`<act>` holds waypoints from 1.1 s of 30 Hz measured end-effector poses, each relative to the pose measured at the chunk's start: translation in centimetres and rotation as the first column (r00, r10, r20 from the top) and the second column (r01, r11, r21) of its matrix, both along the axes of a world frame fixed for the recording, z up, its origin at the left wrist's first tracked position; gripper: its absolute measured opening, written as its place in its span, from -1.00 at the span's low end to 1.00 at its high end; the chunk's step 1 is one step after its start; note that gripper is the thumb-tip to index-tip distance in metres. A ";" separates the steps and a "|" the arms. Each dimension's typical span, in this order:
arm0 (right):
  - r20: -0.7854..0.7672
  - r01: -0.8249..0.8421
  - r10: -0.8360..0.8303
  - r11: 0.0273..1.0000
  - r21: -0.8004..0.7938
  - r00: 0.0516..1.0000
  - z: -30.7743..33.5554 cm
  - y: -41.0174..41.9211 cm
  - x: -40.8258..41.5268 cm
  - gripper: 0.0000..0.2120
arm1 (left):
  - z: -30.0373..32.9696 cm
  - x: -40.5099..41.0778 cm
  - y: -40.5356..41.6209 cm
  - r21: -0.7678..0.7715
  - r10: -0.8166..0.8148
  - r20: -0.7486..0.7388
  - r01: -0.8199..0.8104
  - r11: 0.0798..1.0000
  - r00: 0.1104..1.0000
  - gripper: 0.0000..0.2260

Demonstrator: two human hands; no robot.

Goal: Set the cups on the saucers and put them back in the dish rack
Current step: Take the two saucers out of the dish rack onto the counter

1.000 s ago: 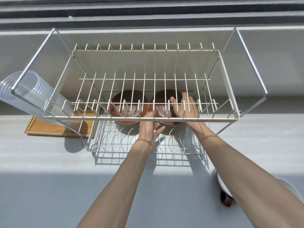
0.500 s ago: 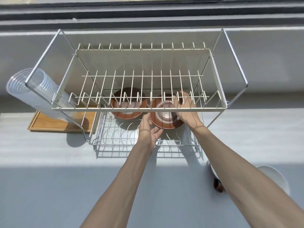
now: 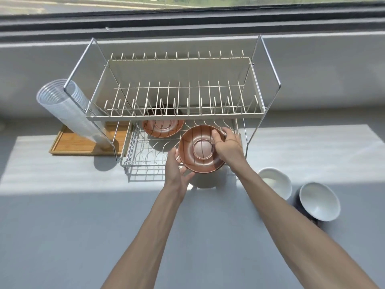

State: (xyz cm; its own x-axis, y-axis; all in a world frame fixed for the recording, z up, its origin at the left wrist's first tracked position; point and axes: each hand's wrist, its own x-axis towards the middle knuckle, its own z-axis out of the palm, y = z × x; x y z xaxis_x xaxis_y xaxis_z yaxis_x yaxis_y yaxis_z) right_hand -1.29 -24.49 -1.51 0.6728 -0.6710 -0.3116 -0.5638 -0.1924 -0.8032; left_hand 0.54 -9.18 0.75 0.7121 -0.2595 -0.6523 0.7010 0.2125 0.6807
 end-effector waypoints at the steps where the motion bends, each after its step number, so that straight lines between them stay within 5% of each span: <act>1: -0.004 0.004 -0.004 1.000 0.009 1.000 0.2 0.3 -0.5 -0.49 | 0.1 -0.4 0.4 0.008 0.002 0.006 -0.002 1.000 1.000 -0.75; 7: 0.005 -0.003 0.003 0.998 0.062 1.000 0.2 2.3 -5.0 -0.37 | 0.4 -3.0 2.9 0.081 -0.016 0.027 0.013 0.997 1.000 -0.60; 22: 0.018 0.216 -0.223 0.957 0.195 0.975 -2.4 5.4 -18.0 -0.71 | -2.1 -11.7 4.9 0.224 -0.236 0.011 0.228 0.948 0.972 -0.48; 33: -0.058 0.437 -0.437 0.862 0.257 0.898 -5.2 5.0 -26.7 -0.65 | -4.3 -17.1 2.6 0.268 -0.441 -0.071 0.443 0.856 0.895 -0.47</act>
